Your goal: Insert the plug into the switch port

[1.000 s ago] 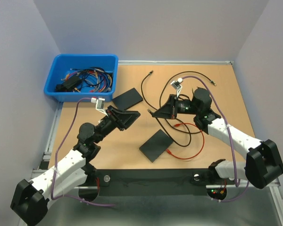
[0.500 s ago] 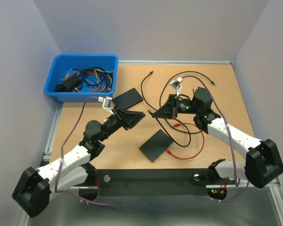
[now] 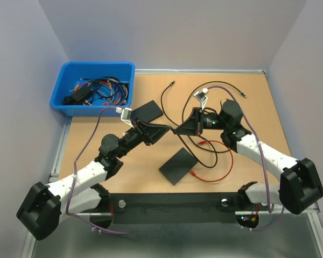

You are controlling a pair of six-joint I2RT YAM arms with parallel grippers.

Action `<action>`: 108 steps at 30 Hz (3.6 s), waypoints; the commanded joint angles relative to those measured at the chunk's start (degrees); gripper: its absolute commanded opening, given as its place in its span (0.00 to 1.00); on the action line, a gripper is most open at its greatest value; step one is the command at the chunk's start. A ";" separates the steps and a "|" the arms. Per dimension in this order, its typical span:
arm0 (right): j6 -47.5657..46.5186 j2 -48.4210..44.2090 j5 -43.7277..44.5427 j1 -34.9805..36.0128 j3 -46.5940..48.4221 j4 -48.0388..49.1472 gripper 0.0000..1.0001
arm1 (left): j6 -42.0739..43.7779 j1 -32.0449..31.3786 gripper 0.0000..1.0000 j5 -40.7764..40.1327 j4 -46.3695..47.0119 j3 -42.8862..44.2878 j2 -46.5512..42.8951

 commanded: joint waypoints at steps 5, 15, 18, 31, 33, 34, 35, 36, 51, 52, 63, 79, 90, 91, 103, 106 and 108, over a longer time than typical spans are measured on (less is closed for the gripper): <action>0.59 -0.51 -1.53 0.01 1.72 4.13 0.00 | 0.41 -1.38 0.35 0.00 6.23 4.36 2.71; 0.33 -0.51 -2.15 0.09 1.45 4.04 0.00 | 0.06 -2.53 0.00 -2.28 6.49 4.28 3.25; 0.24 -0.42 -2.32 0.01 1.63 3.87 0.05 | 0.06 -2.61 0.00 -2.90 6.49 3.66 2.28; -27.35 -1.21 14.62 0.01 17.43 -35.04 0.89 | -0.73 -2.61 0.00 -13.52 -20.79 9.89 -5.01; -31.11 -1.47 17.79 0.09 19.46 -39.78 0.85 | -0.56 -2.61 0.00 -14.93 -27.48 12.87 -5.19; -32.10 -1.56 18.85 0.09 21.04 -41.12 0.84 | -0.64 -2.61 0.00 -15.55 -29.43 13.85 -5.19; -34.63 -1.56 21.21 0.18 22.18 -42.79 0.81 | -0.82 -2.61 0.00 -16.42 -31.19 15.77 -5.02; -35.61 -1.65 22.63 0.36 22.98 -44.28 0.80 | -1.08 -2.61 0.00 -16.95 -33.04 16.92 -4.76; -39.31 -2.62 29.93 5.36 28.17 -50.54 0.55 | -2.58 -3.23 0.00 -18.45 -45.71 24.84 1.05; -39.40 -2.18 30.46 6.06 27.82 -50.54 0.54 | -2.75 -3.40 0.00 -18.45 -45.54 24.84 1.31; -39.66 -0.16 34.33 10.99 26.94 -50.45 0.49 | -3.11 -4.28 0.00 -18.45 -43.96 24.93 1.93; -39.66 2.13 35.03 11.79 25.10 -50.45 0.44 | -3.19 -4.28 0.00 -18.81 -42.46 23.70 0.52; -39.23 2.57 35.30 11.87 25.10 -50.27 0.38 | -3.28 -4.28 0.00 -18.72 -42.02 22.91 0.52; -39.23 2.65 35.21 11.96 25.18 -50.27 0.39 | -3.28 -4.28 0.00 -18.72 -41.94 22.82 0.52; -38.70 2.66 36.17 11.96 25.71 -49.92 0.43 | -3.37 -4.28 0.00 -18.72 -41.58 22.12 0.61; -38.35 2.39 36.44 12.05 25.45 -49.48 0.43 | -3.37 -4.28 0.00 -18.72 -41.50 21.94 0.61; -38.26 2.30 36.70 12.13 25.45 -49.31 0.43 | -3.37 -4.28 0.00 -18.72 -41.58 21.86 0.70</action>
